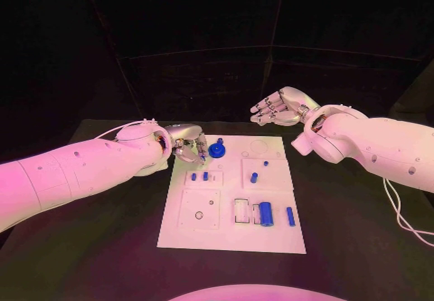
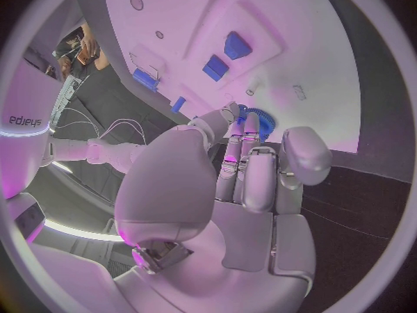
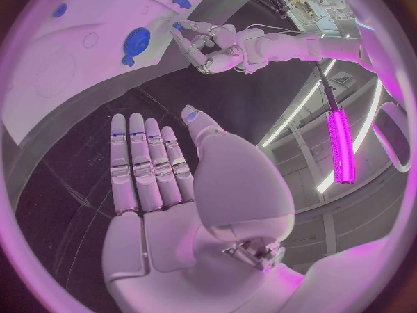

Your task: Assemble the parts on the task board

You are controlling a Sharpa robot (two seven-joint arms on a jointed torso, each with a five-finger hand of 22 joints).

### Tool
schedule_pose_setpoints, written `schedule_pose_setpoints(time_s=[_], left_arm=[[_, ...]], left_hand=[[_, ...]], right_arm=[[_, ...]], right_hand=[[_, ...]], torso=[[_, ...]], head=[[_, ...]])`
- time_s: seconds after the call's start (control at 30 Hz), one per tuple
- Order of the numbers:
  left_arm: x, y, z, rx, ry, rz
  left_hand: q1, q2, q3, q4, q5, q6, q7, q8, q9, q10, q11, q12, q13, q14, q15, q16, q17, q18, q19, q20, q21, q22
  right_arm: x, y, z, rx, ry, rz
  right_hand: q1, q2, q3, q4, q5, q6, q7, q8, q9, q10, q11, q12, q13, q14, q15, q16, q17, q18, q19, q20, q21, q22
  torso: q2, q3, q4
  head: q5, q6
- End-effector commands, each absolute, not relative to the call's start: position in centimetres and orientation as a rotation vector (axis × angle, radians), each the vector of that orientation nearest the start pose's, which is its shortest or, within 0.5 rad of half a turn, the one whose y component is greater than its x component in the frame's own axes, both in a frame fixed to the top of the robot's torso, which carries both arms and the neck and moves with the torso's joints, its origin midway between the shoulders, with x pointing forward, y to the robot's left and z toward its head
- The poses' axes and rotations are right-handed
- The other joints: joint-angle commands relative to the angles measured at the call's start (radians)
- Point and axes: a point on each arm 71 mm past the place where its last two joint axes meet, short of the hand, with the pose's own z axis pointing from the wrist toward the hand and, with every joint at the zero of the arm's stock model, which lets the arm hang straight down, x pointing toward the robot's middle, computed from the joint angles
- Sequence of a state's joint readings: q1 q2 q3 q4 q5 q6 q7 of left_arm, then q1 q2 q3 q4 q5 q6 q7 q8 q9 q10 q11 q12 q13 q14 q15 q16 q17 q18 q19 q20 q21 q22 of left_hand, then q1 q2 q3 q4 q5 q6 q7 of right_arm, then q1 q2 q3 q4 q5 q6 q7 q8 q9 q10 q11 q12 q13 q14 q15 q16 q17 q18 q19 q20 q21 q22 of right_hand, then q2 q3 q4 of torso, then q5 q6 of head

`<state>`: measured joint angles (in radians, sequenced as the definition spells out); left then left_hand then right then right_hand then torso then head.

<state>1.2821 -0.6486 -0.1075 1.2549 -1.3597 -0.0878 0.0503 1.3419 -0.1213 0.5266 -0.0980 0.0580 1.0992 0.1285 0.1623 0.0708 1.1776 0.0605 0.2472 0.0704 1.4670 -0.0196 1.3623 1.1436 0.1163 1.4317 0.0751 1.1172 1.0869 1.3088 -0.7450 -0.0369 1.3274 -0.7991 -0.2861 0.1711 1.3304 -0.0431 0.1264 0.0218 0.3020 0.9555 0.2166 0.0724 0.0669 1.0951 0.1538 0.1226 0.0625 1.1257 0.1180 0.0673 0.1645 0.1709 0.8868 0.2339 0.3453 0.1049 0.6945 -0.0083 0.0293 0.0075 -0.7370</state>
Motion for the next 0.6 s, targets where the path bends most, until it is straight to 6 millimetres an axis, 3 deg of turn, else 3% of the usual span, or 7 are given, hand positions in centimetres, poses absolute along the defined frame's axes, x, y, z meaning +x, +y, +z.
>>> schedule_pose_setpoints(time_s=[0.03, 0.6], left_arm=[[53.16, 17.12, -19.65, 0.278, 1.887, -0.704], [53.76, 17.23, -20.6, 0.263, 1.907, -0.677]], left_hand=[[-0.01, 0.003, -0.003, 0.002, -0.001, 0.008, -0.001, -0.006, -0.001, 0.008, -0.002, -0.004, 0.0, 0.026, -0.004, -0.007, -0.001, -0.011, -0.002, 0.0, 0.004, 0.001], [-0.011, 0.001, -0.004, 0.001, -0.001, 0.008, -0.002, -0.007, -0.001, 0.009, -0.002, -0.006, 0.0, 0.026, -0.005, -0.007, -0.002, -0.01, -0.003, 0.0, 0.002, -0.001]], right_arm=[[53.78, -20.5, -13.4, 0.307, 1.582, 1.088], [53.74, -20.39, -13.4, 0.305, 1.583, 1.091]], right_hand=[[-0.007, -0.003, 0.003, -0.001, -0.003, -0.006, 0.004, -0.004, -0.002, 0.0, 0.007, -0.005, -0.001, 0.002, 0.005, -0.006, -0.001, 0.012, 0.008, 0.001, -0.006, -0.001], [-0.008, -0.004, 0.003, -0.002, -0.003, -0.007, 0.005, -0.004, -0.002, -0.001, 0.008, -0.006, -0.001, 0.001, 0.006, -0.006, -0.003, 0.012, 0.009, 0.002, -0.008, -0.002]], torso=[[0.0, 0.0, 0.0002], [0.0, 0.0005, -0.0007]], head=[[0.0, -0.001], [0.0, -0.005]])
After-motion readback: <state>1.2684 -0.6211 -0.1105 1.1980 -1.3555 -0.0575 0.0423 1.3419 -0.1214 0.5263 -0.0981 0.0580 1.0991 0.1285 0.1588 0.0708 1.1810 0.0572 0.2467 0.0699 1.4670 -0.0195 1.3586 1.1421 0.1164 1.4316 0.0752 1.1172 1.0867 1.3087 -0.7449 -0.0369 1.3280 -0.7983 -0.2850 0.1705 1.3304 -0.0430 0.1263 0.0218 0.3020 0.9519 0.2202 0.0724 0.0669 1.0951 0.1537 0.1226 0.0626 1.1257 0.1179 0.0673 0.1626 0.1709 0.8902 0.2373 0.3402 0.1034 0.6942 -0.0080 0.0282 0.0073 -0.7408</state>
